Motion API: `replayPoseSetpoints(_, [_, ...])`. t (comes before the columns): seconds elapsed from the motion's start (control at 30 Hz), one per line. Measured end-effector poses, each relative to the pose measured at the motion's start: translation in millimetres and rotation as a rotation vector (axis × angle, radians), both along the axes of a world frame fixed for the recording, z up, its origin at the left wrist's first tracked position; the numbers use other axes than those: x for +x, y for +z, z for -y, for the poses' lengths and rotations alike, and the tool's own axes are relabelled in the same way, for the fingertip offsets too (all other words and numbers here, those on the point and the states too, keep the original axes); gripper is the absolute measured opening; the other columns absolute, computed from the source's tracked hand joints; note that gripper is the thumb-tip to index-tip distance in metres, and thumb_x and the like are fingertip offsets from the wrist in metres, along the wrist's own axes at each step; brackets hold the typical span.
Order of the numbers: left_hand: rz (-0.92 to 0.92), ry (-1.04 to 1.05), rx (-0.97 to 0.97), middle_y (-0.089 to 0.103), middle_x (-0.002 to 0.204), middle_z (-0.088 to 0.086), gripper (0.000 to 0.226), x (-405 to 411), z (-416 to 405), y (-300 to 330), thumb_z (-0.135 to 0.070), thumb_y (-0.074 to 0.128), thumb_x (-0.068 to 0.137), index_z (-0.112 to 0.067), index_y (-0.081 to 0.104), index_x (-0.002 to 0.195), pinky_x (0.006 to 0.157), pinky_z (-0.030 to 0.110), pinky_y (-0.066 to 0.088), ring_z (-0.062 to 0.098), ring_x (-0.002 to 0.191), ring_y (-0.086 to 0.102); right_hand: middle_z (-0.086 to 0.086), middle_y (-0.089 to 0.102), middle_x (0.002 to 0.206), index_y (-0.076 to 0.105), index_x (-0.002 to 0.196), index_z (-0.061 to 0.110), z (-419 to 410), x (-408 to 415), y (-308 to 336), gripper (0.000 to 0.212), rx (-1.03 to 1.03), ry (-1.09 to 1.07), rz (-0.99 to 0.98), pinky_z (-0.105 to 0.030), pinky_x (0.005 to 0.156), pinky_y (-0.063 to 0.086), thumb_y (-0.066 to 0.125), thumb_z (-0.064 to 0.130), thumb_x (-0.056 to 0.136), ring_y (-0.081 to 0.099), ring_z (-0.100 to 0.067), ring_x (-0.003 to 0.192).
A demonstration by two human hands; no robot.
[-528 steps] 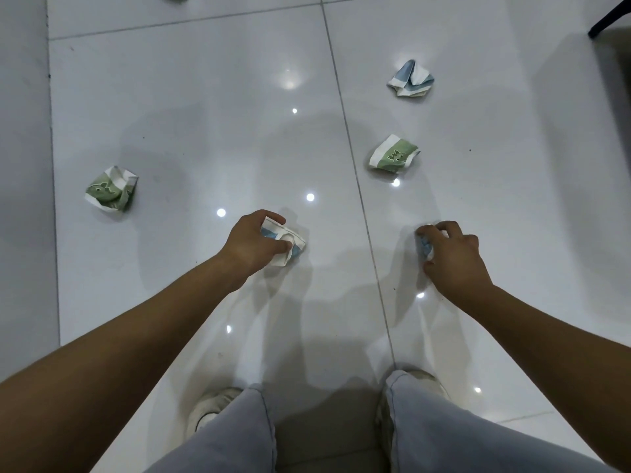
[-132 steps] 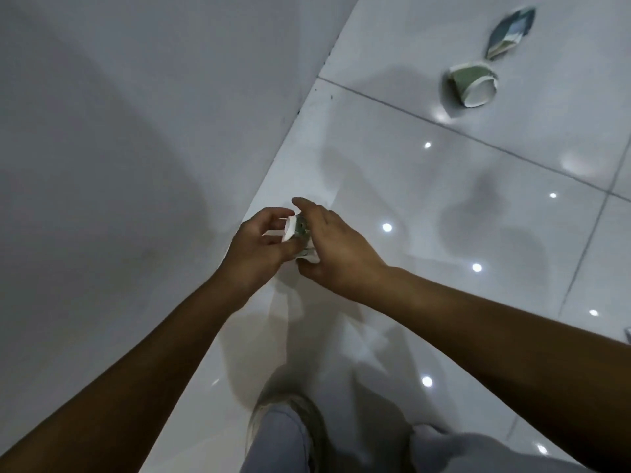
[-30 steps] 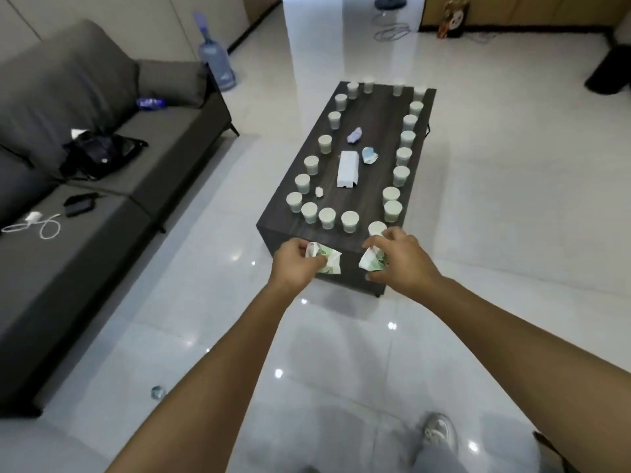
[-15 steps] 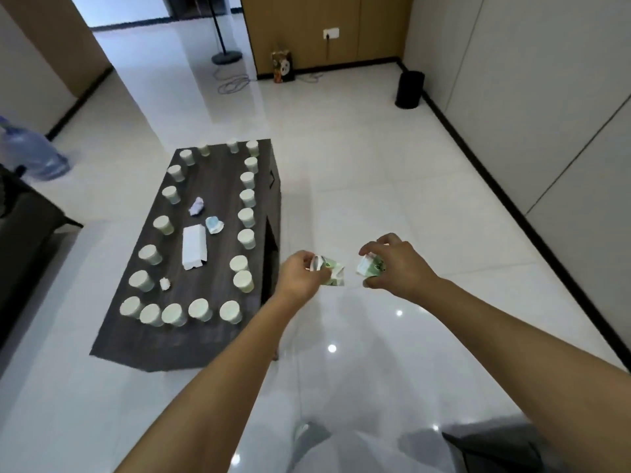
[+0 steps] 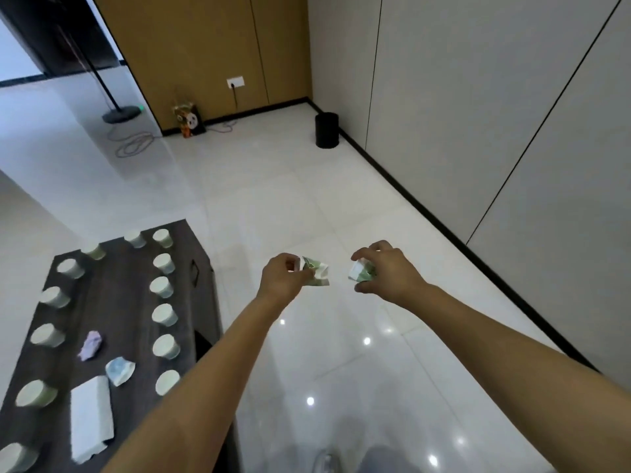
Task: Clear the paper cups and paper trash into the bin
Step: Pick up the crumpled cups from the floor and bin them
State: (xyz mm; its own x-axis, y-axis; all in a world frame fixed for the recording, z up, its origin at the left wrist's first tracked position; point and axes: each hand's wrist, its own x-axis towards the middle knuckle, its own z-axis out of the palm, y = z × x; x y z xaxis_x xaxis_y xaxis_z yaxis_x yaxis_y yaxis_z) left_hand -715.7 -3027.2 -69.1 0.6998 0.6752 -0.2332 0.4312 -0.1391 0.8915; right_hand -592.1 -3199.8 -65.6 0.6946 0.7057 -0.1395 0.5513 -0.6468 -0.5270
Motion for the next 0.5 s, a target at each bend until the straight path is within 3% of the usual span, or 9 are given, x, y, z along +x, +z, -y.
replayPoseSetpoints(0.5, [0.002, -0.103, 0.014, 0.065, 0.106, 0.007, 0.027, 360, -189, 3, -0.016, 0.071, 0.078, -0.009, 0.062, 0.103, 0.070, 0.020, 0.045, 0.021, 0.098, 0.061, -0.004, 0.040, 0.134, 0.054, 0.127, 0.031, -208, 341, -7, 0.058, -0.012, -0.059, 0.032, -0.036, 0.092, 0.047, 0.079, 0.027, 0.074, 0.042, -0.026, 0.117])
